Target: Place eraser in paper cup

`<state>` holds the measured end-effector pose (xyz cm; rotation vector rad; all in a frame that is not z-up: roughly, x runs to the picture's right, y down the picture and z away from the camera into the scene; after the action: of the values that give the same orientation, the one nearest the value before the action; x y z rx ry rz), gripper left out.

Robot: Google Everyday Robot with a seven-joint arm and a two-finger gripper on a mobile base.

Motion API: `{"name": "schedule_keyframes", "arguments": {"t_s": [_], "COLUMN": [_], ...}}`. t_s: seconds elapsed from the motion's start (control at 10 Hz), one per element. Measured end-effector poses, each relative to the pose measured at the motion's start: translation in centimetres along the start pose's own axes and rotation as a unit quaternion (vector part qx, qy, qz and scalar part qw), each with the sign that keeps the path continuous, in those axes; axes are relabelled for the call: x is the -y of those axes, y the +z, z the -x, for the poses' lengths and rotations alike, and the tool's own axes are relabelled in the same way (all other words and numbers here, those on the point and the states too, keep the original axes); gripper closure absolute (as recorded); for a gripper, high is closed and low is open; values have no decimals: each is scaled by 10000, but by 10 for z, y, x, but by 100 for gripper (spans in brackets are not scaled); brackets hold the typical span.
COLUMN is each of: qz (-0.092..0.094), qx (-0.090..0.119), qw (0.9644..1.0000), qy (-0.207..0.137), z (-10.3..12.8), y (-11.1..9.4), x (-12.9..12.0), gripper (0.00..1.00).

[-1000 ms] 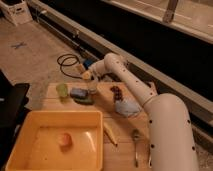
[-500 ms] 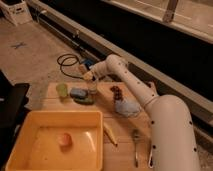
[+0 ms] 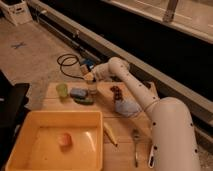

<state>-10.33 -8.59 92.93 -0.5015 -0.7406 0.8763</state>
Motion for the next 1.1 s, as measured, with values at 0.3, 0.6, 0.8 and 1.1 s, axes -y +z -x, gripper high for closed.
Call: {"name": "schedule_keyframes", "arguments": {"t_s": [0.3,0.6,0.8,1.1], "qz": [5,-51,-89,-151], "qx": [135,231,271,309], "qw": [9999,9997,9995,9993], "qy": [38,95,132,161], "z": [-3,-12,-15,-17], "y": [3,2,-1,-8], "x": [-2,-2,-1,3], "gripper": [53,27,26,26]}}
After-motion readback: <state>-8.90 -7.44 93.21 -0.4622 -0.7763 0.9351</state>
